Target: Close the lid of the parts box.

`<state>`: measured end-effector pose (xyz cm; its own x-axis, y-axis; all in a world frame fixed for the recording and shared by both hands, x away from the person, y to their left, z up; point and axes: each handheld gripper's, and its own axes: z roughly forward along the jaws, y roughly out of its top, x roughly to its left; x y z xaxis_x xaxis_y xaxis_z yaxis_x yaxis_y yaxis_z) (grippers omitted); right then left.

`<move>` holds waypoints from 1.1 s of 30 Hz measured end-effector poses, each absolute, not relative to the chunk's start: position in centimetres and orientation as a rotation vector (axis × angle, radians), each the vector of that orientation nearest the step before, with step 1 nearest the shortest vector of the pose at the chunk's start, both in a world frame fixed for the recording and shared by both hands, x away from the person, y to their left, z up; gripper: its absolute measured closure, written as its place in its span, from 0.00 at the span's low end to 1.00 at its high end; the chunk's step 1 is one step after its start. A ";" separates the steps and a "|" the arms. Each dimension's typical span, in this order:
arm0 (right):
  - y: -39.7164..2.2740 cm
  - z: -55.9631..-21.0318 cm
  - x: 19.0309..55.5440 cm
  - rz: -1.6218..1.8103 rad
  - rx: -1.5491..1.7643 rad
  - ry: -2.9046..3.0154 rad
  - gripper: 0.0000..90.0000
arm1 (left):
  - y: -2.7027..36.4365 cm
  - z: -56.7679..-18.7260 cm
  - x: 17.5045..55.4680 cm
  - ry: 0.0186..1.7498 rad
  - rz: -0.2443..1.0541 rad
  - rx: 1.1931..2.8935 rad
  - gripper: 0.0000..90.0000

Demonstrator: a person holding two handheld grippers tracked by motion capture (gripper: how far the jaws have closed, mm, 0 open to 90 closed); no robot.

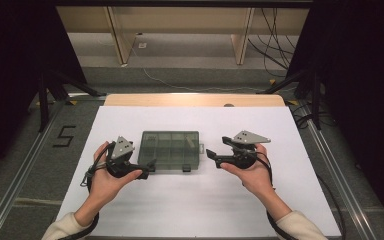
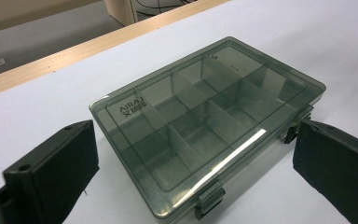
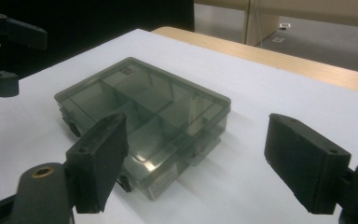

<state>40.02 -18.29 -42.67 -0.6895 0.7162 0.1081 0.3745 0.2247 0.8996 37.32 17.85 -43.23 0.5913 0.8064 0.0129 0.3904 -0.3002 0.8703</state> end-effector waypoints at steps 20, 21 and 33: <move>-22.2 -43.0 37.3 1.444 1.000 2.108 0.24 | 18.3 -43.2 35.7 0.953 0.556 1.890 0.00; -22.4 -42.9 37.1 1.437 1.020 2.118 0.24 | 18.3 -43.2 35.6 0.955 0.552 1.886 0.00; -23.9 -43.2 35.7 1.428 1.025 2.102 0.23 | 18.5 -43.3 34.6 0.952 0.543 1.872 0.00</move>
<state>35.73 -23.89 -43.21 -0.6517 0.7548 0.0747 0.3479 0.2099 0.9137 34.56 18.54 -43.30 0.6011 0.7988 -0.0246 0.3849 -0.2623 0.8849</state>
